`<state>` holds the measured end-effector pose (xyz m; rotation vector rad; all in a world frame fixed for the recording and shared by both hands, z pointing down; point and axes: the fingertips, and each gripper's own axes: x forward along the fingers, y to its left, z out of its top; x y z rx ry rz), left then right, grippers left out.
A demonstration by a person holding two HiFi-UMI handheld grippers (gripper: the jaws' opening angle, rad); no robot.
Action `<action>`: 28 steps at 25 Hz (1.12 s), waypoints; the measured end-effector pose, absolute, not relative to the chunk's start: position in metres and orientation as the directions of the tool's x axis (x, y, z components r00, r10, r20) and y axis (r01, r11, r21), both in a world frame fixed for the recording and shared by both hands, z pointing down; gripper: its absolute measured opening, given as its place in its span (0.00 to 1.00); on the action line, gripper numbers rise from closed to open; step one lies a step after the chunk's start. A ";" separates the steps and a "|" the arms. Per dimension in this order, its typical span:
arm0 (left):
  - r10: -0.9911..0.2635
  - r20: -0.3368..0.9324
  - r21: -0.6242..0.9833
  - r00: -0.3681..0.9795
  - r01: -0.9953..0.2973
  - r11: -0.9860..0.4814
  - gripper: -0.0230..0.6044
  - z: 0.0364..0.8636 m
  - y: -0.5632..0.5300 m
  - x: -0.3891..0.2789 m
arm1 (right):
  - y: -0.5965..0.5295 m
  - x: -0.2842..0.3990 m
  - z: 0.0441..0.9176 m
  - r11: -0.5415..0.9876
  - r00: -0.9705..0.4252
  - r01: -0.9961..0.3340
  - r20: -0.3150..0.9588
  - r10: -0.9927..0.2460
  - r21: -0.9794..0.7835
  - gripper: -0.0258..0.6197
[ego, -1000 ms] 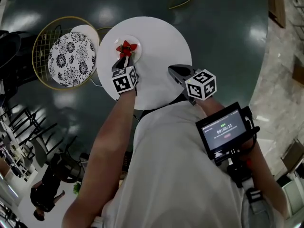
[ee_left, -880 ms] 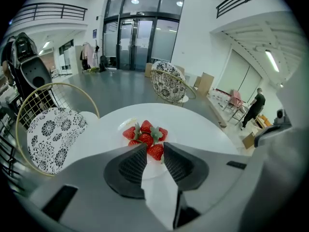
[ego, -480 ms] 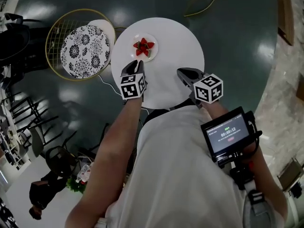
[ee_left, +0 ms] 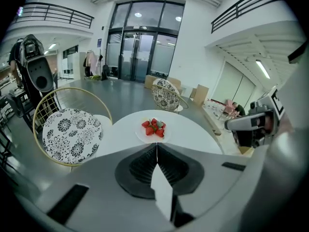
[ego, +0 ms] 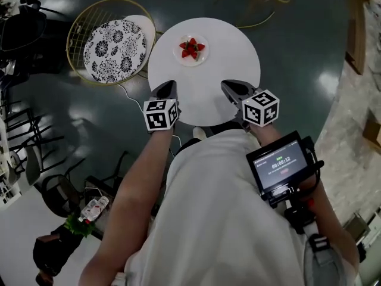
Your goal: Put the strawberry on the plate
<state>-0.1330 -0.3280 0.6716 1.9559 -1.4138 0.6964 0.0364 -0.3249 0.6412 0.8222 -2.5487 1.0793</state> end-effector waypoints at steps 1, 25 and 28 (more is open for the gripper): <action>-0.641 0.709 0.184 0.295 -0.954 -0.235 0.05 0.661 -0.311 -0.145 | -0.310 0.024 0.631 0.575 -0.810 -0.586 0.424 -0.405 -0.570 0.05; -0.748 0.467 0.257 0.473 -0.881 -0.397 0.05 0.542 -0.113 -0.158 | -0.145 -0.021 0.531 0.672 -0.825 -0.566 0.321 -0.466 -0.479 0.05; -0.733 0.455 0.254 0.505 -0.863 -0.437 0.05 0.545 -0.109 -0.151 | -0.136 -0.022 0.533 0.675 -0.825 -0.565 0.307 -0.475 -0.474 0.05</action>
